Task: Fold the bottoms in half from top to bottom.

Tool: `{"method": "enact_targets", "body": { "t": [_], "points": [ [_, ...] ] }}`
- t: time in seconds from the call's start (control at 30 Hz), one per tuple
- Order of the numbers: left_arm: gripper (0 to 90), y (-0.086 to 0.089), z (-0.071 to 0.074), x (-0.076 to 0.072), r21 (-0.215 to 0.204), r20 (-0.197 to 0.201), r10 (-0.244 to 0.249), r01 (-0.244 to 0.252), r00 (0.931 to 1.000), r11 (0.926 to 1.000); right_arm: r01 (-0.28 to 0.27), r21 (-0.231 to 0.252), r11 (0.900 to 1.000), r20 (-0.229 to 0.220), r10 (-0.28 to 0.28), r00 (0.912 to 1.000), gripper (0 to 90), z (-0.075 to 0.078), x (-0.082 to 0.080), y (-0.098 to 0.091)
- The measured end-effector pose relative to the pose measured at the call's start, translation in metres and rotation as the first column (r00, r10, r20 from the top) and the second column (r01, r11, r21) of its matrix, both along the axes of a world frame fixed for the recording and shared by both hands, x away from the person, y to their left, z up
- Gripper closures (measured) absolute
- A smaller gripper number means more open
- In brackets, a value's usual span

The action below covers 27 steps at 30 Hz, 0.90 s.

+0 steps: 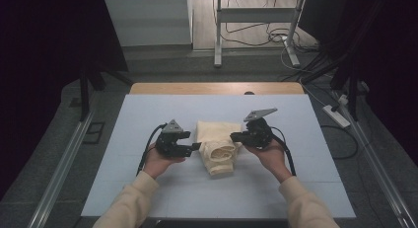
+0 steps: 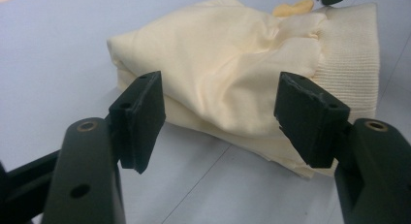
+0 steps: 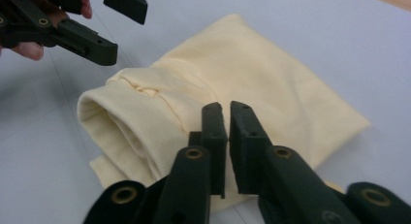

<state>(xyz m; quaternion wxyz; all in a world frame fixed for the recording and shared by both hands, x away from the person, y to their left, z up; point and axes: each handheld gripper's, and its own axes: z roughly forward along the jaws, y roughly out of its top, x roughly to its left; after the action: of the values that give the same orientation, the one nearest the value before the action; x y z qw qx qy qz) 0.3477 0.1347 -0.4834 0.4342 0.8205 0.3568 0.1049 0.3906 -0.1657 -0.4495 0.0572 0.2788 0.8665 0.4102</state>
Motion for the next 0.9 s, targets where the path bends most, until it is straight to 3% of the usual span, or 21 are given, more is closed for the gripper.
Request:
{"method": "enact_targets", "body": {
  "t": [0.2,0.57,0.73,0.9],
  "points": [
    [34.4,0.001,0.000,-0.001,0.002,-0.001,0.003,-0.003,1.0000,1.0000,-0.049,-0.049,0.9976,0.000,0.049,0.9988,89.0,-0.006,-0.006,0.018],
    [34.3,0.002,0.000,0.000,-0.001,-0.004,0.008,-0.008,1.0000,1.0000,-0.096,-0.101,0.9903,-0.013,0.095,0.9954,89.2,-0.020,-0.025,0.017],
    [34.6,0.004,0.000,0.000,-0.003,-0.007,0.018,-0.018,0.9998,0.9998,-0.106,-0.120,0.9871,-0.025,0.104,0.9943,89.3,-0.033,-0.034,0.018],
    [34.4,0.005,0.000,-0.001,-0.002,-0.008,0.019,-0.019,0.9998,0.9998,-0.108,-0.136,0.9848,0.006,0.110,0.9939,89.4,-0.039,-0.040,0.019]
  ]
}}
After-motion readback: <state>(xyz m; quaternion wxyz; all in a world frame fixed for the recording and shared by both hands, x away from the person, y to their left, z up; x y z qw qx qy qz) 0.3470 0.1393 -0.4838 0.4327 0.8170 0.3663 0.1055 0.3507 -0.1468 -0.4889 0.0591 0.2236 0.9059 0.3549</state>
